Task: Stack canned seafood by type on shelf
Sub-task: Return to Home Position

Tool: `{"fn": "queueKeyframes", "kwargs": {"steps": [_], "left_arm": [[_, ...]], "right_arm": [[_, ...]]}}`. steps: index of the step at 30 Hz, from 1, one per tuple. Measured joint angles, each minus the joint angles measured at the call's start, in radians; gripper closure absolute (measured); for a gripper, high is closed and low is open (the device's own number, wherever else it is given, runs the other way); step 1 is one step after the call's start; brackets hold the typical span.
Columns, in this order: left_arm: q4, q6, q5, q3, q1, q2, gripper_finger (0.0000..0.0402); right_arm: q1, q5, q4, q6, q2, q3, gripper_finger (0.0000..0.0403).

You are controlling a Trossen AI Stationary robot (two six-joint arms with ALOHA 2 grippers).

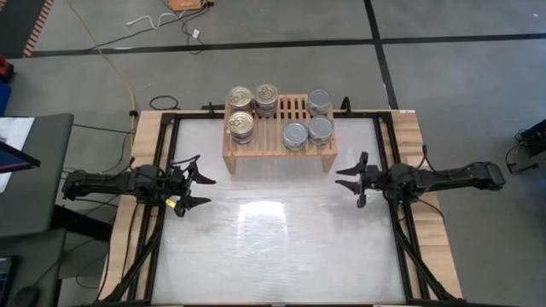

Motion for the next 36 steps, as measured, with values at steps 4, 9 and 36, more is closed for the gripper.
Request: {"fn": "queueKeyframes", "kwargs": {"steps": [4, 9, 36], "left_arm": [[0.000, 0.000, 0.000, 0.000, 0.000, 0.000, 0.0107], [0.000, 0.000, 0.000, 0.000, 0.000, 0.000, 0.0107], [0.000, 0.000, -0.001, 0.000, 0.000, 0.000, 0.0107]], "right_arm": [[-0.007, 0.000, -0.024, -0.017, 0.000, 0.000, 0.0239], [-0.024, 0.000, -0.045, -0.018, 0.000, 0.000, 0.0239], [-0.026, -0.002, -0.140, 0.086, 0.152, -0.002, 0.0239]]}}
